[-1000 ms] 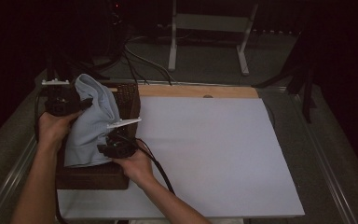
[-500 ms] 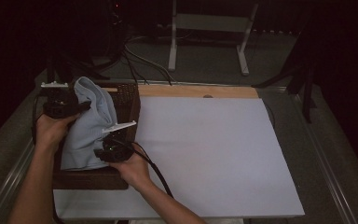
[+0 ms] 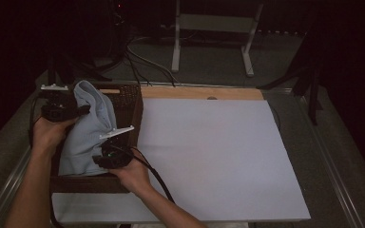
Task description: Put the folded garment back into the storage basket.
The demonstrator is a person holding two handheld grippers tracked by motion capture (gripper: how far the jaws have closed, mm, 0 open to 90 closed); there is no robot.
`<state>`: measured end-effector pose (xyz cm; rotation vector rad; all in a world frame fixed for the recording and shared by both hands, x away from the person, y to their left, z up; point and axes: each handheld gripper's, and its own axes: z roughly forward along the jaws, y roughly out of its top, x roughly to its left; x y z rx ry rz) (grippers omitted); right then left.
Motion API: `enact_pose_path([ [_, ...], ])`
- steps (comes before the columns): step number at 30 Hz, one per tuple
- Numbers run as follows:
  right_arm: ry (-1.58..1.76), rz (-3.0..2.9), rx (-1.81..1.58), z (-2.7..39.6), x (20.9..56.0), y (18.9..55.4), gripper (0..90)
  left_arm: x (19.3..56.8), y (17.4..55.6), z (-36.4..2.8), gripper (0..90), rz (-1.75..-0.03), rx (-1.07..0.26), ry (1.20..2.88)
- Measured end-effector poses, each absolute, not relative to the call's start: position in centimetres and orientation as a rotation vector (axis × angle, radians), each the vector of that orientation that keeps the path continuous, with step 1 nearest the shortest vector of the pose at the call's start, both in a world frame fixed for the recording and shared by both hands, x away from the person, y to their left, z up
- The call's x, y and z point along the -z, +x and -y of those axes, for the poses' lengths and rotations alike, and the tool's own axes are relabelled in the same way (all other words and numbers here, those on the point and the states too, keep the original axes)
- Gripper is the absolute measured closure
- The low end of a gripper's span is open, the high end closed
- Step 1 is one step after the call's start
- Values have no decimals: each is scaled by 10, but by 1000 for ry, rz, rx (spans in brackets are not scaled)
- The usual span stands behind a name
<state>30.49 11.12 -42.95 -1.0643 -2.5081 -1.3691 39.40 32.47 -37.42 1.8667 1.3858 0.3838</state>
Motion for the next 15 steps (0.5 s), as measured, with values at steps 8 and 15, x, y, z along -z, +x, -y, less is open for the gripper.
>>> enact_pose_path([
  [8, -1020, 2548, 1340, -113, 430, 303, 735, 375, 396, -324, 683, -1447, -438, 1869],
  [15, -1024, 2570, 1373, -110, 422, 298, 196, 375, 399, -320, 186, -1507, -463, 1807],
])
